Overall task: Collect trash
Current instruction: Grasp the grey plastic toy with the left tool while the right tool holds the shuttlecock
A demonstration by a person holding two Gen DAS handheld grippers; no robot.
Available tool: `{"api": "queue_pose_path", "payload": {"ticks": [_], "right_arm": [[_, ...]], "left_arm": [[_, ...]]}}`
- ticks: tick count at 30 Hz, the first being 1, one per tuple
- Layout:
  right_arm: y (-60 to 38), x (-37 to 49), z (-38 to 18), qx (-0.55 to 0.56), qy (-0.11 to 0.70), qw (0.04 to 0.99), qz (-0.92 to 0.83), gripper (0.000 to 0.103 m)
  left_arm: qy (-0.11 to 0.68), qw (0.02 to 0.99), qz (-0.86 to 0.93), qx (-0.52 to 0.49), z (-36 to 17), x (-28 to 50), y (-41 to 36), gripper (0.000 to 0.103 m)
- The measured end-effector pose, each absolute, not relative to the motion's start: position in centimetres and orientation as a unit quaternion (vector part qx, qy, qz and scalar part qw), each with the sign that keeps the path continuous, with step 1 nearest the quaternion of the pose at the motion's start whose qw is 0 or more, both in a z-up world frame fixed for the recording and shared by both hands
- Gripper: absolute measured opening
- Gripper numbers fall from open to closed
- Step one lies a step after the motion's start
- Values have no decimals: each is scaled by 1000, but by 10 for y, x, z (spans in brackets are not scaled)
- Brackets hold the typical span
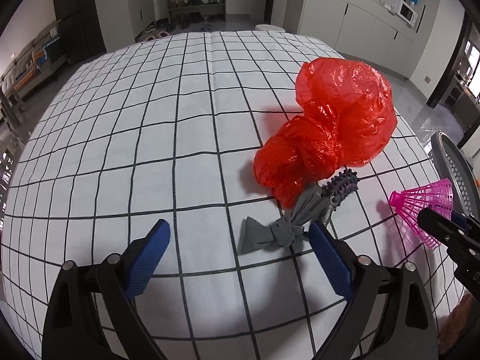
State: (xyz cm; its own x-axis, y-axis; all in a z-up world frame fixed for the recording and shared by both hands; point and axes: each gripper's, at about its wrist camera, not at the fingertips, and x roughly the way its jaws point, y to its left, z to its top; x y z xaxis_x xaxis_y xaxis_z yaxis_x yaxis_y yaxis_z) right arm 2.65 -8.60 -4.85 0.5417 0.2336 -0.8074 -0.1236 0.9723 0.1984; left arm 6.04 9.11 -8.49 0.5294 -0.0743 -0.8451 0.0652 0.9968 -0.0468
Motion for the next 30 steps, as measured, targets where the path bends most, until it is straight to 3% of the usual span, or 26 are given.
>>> {"api": "queue_pose_path", "payload": {"ticks": [10, 14, 30], "right_arm": [[-85, 26, -49, 58, 468, 876, 102, 36], [-85, 26, -49, 58, 467, 876, 103, 36], [-87, 23, -45, 61, 460, 880, 100, 36]], "left_arm": [[478, 876, -66, -13, -84, 61, 87, 42], [476, 877, -72, -19, -81, 59, 91, 32], [445, 893, -67, -28, -50, 38, 112, 28]]}}
